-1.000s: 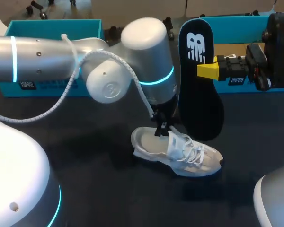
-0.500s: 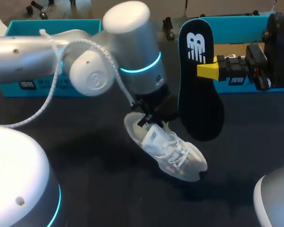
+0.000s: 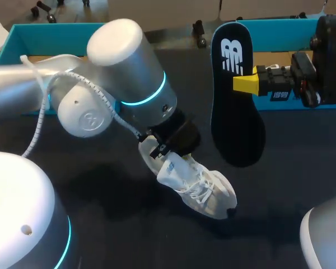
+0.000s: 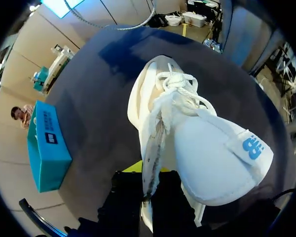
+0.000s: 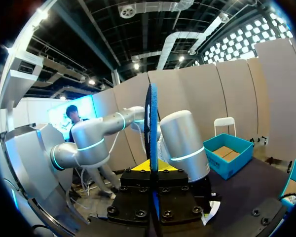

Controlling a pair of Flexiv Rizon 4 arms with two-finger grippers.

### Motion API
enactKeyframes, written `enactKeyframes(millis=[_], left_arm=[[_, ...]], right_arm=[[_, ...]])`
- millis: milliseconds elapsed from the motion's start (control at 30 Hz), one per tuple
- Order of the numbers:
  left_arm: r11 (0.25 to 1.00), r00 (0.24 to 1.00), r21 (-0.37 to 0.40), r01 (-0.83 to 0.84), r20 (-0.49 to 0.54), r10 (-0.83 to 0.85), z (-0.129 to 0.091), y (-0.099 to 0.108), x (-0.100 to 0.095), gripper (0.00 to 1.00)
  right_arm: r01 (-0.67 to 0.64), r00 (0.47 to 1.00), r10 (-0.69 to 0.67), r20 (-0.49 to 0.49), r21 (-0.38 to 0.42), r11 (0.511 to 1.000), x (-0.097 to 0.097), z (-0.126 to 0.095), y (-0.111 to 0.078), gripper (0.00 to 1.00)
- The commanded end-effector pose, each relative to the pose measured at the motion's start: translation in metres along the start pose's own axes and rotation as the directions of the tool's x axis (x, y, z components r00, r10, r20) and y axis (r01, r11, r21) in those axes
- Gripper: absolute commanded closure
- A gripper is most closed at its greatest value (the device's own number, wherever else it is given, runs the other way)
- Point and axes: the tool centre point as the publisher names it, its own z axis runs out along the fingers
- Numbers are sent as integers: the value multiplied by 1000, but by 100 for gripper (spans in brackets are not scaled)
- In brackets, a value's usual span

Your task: Take the shoe out of the shoebox, open the shoe tongue, remove and reinsert the insole, then place the shoe into the shoebox

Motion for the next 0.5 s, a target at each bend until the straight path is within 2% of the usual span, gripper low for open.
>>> enactKeyframes(millis=[33,67,167,233,367,500], left_arm=[[971,973,111,-212,-66,220,-11,5,-1,100],[967,966,96,-237,-83,245,-12,5,-3,100],[922,917,117,-369,-118,382,-10,5,-4,100],[888,880,135,-440,-130,456,-11,3,0,100],[802,795,113,-586,-108,597,-13,0,8,100],[744,736,84,-663,-107,668,-13,-7,21,100]], right_arm=[[-1,1000,1,-5,5,1000,-4,3,3,100],[-1,1000,1,-5,5,1000,-4,3,3,100],[-1,1000,1,-5,5,1000,-4,3,3,100],[-1,1000,1,-5,5,1000,-4,3,3,100],[-1,1000,1,-5,5,1000,-4,3,3,100],[-1,1000,1,-5,5,1000,-4,3,3,100]])
